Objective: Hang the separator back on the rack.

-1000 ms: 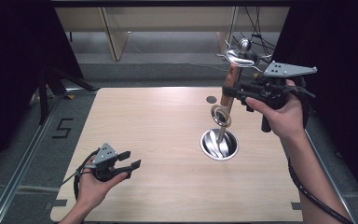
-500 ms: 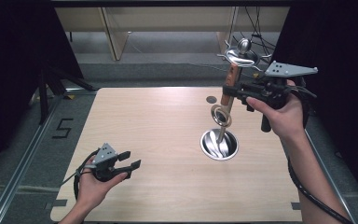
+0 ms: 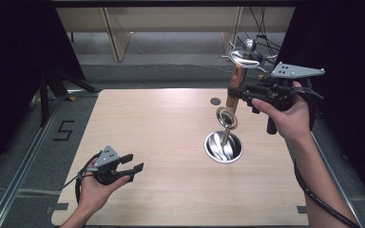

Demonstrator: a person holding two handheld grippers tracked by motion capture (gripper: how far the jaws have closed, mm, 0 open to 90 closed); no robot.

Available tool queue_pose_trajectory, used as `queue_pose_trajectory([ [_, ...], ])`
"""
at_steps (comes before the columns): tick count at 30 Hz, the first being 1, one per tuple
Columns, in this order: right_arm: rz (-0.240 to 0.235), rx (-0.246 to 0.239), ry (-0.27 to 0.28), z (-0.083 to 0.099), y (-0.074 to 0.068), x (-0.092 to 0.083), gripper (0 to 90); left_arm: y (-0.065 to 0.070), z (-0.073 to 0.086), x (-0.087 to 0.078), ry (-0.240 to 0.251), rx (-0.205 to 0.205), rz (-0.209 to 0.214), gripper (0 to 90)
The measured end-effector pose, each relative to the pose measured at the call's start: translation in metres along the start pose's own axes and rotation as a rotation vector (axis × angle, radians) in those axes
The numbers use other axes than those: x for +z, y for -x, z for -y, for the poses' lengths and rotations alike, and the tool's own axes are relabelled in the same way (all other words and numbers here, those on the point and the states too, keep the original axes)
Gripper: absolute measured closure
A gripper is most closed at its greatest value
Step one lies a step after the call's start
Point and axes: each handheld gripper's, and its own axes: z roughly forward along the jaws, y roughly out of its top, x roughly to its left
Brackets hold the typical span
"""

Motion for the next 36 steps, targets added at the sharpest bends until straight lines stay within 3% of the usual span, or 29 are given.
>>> queue_pose_trajectory([
  [3, 0.008, -0.015, 0.005, 0.0, 0.003, 0.0, 73.2, 0.0, 0.0, 0.0, 0.004, -0.007, 0.001, 43.2],
  [12, 0.025, 0.016, 0.001, 0.002, 0.004, -0.001, 73.0, -0.001, 0.0, 0.0, -0.002, 0.016, 0.003, 43.2],
  [21, 0.042, 0.016, 0.02, 0.005, 0.006, -0.003, 69.6, 0.0, 0.0, 0.0, -0.003, 0.0, -0.005, 43.2],
  [27, 0.088, 0.008, 0.031, 0.006, 0.001, -0.007, 64.9, -0.001, 0.0, 0.0, -0.006, 0.012, -0.002, 43.2],
  [31, 0.115, -0.012, 0.024, 0.01, -0.002, -0.009, 60.8, -0.001, 0.001, 0.0, -0.006, -0.004, -0.008, 43.2],
  [33, 0.152, 0.009, 0.031, 0.014, -0.005, -0.013, 56.2, -0.002, 0.001, -0.001, -0.006, -0.004, -0.009, 43.1],
  [34, 0.16, -0.009, 0.043, 0.016, -0.005, -0.015, 55.0, -0.002, 0.001, -0.001, -0.005, 0.0, -0.011, 43.1],
  [36, 0.161, 0.019, 0.033, 0.021, -0.009, -0.019, 53.4, -0.003, 0.001, 0.0, -0.006, -0.013, -0.016, 43.0],
])
